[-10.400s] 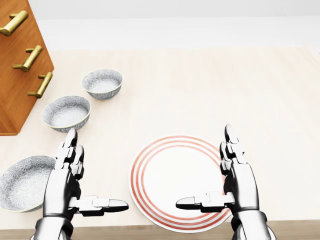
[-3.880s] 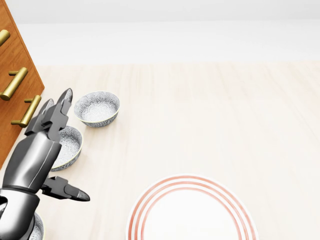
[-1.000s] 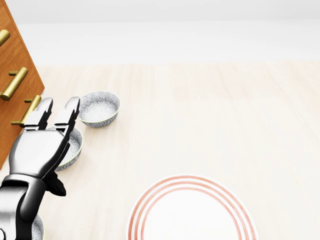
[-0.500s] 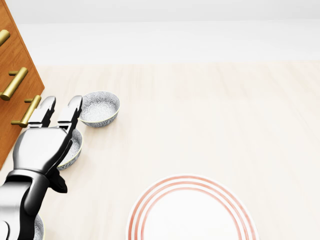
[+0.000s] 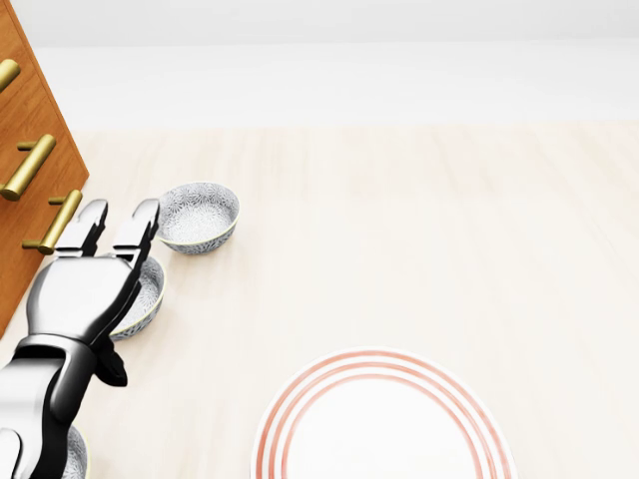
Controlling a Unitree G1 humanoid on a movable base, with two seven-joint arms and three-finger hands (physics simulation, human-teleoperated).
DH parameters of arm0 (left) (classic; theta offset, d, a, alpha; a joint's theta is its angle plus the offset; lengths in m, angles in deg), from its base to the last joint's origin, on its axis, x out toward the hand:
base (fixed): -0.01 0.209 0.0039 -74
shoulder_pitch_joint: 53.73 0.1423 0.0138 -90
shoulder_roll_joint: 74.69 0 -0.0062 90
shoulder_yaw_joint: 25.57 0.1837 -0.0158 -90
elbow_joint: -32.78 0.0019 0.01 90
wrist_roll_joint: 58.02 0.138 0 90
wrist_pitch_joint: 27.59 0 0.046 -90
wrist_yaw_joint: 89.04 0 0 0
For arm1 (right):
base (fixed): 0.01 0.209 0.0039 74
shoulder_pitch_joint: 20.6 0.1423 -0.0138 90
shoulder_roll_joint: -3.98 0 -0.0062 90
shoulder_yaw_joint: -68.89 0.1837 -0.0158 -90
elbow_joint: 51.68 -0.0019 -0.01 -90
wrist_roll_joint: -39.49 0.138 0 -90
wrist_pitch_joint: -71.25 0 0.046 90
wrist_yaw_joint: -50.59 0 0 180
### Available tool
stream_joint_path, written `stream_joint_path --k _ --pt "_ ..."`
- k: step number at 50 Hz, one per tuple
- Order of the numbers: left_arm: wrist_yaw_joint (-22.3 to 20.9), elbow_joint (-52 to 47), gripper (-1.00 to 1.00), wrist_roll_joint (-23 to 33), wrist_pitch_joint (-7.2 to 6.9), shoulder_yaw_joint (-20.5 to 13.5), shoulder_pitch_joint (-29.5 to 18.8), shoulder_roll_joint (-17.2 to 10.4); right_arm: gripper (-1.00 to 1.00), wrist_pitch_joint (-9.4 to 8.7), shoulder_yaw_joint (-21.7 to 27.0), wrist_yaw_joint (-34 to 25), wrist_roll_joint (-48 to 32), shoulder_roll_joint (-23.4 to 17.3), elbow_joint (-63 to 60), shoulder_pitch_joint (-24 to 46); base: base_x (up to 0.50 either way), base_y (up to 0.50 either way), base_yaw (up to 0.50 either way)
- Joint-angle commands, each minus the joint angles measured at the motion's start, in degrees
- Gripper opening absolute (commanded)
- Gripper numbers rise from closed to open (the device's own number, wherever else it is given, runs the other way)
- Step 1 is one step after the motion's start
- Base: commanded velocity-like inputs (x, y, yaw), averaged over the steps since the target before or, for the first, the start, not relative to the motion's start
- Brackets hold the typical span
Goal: Put the bowl in the middle on the plate.
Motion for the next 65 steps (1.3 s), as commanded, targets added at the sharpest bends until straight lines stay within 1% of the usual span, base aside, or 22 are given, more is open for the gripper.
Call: stream_joint_path --k 1,8,13,22,26,32,40,45,48,52,65 --pt "1.29 3.44 1.0 0.19 0.0 -0.03 -0.95 -0.92 1.0 0.0 -0.14 0.0 0.04 -0.02 0.66 -0.02 0.0 0.0 0.0" --pt "2.21 5.55 1.0 0.1 0.0 -0.24 -2.24 -1.66 1.0 0.0 -0.02 0.0 0.2 -0.01 -0.26 -0.19 0.0 0.0 0.0" --pt "3.55 9.0 1.0 0.07 0.0 -0.15 -4.24 -2.45 1.0 0.0 0.02 0.0 -0.06 0.07 -0.38 -0.02 0.0 0.0 0.0" --pt "4.89 12.3 1.0 0.27 0.0 0.45 -5.61 -2.82 1.0 0.0 -0.09 0.0 -0.13 0.06 -0.77 0.02 0.0 0.0 0.0" --pt "5.85 14.09 1.0 0.3 0.0 0.66 -6.14 -2.97 1.0 0.0 0.26 0.0 -0.05 0.18 -2.19 -0.18 0.0 0.0 0.0" --pt "7.25 17.36 1.0 0.92 0.0 1.58 -7.41 -3.03 1.0 0.0 0.05 0.0 -0.09 0.16 -0.57 -0.09 0.0 0.0 0.0" --pt "8.57 21.02 1.0 0.82 0.0 1.9 -9.11 -3.35 1.0 0.0 0.09 0.0 -0.06 0.22 -0.46 -0.15 0.0 0.0 0.0" --pt "8.39 21.88 1.0 0.46 0.0 1.97 -10.02 -3.46 1.0 0.0 -0.1 0.0 -0.11 0.23 -0.1 -0.13 0.0 0.0 0.0" --pt "9.42 23.9 1.0 0.56 0.0 2.31 -10.77 -3.48 1.0 0.0 -0.12 0.0 -0.04 0.24 0.07 -0.24 0.0 0.0 0.0" --pt "9.55 24.7 1.0 0.45 0.0 2.52 -11.21 -3.45 1.0 0.0 0.02 0.0 0.02 0.16 -0.49 -0.2 0.0 0.0 0.0" --pt "13.07 33.63 1.0 -0.05 0.0 3.87 -14.9 -3.5 1.0 0.0 -0.06 0.0 -0.01 0.1 -0.02 -0.11 0.0 0.0 0.0"
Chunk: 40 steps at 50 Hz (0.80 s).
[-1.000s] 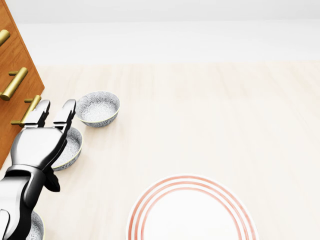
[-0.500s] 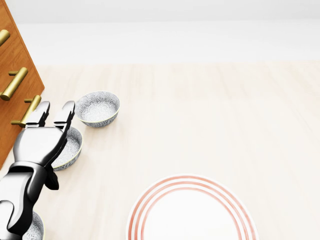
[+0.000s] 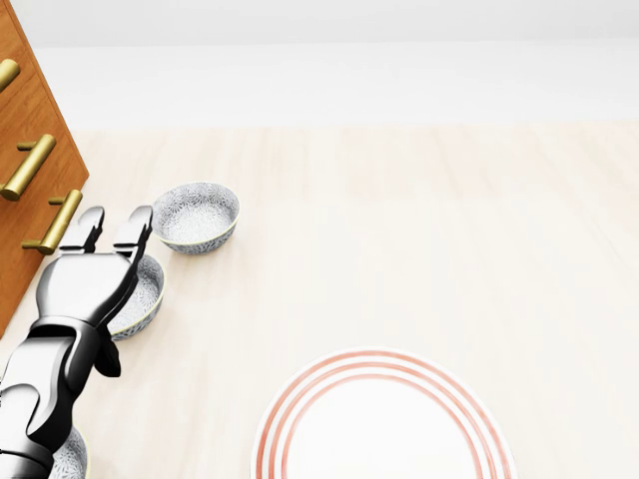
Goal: Put the bowl in the middle on the plate.
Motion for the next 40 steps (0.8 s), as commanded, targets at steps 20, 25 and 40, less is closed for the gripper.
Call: stream_joint_path --k 20,25,40 --pt "4.73 12.61 1.0 -0.92 0.0 2.05 -5.04 -0.23 1.0 0.0 0.21 0.0 0.05 0.05 -1.65 -0.09 0.0 0.0 0.0" --pt "3.97 11.97 1.0 -1.04 0.0 2.27 -5.03 -0.14 1.0 0.0 0.0 0.0 -0.17 0.41 -1.04 -0.16 0.0 0.0 0.0" --pt "7.56 18.89 1.0 -1.17 0.0 3.23 -7.88 -0.48 1.0 0.0 -0.2 0.0 -0.03 0.34 0.08 -0.28 0.0 0.0 0.0"
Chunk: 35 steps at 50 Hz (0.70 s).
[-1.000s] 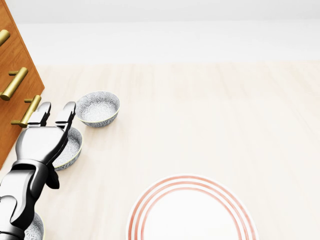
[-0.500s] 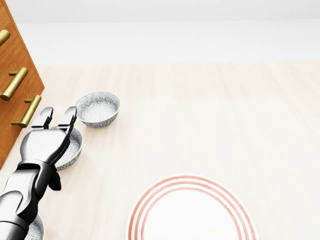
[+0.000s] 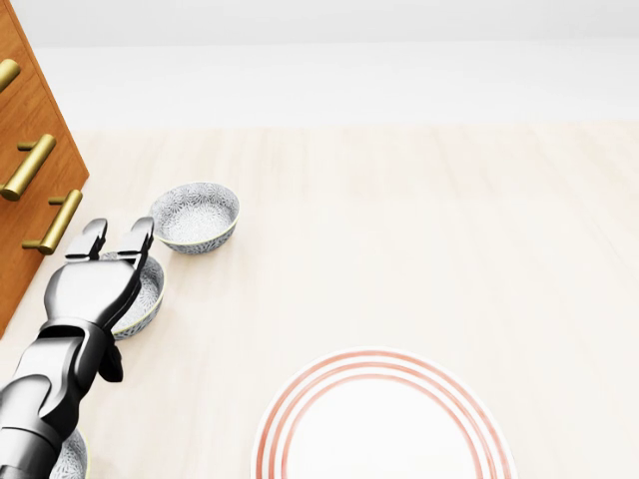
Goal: Put the bowl in the middle on the plate.
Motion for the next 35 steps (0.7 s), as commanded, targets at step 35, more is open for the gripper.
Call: stream_joint_path --k 35 --pt "3.27 9.4 1.0 -1.58 0.0 1.59 -3.83 -0.05 1.0 0.0 -0.17 0.0 0.05 -0.16 0.19 -0.01 0.0 0.0 0.0"
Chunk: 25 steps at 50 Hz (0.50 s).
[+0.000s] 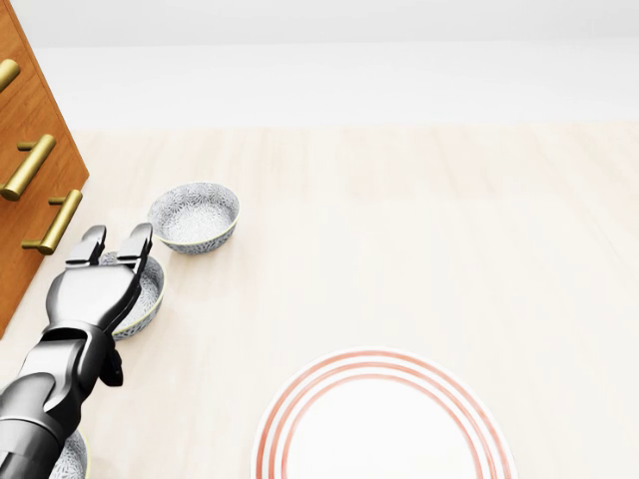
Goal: Put the bowl in the middle on the plate.
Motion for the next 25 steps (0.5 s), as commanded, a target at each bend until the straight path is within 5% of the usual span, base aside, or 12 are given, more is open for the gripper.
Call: stream_joint_path --k 1,25 --pt "-0.9 0.81 1.0 -0.73 0.0 0.06 -0.59 -0.04 1.0 0.0 0.11 0.0 -0.02 0.0 -0.79 0.05 0.0 0.0 0.0" --pt "-9.1 -1.45 1.0 -3.55 0.0 -0.5 -0.42 -0.19 1.0 0.0 -0.49 0.0 -0.39 0.14 0.34 0.1 0.0 0.0 0.0"
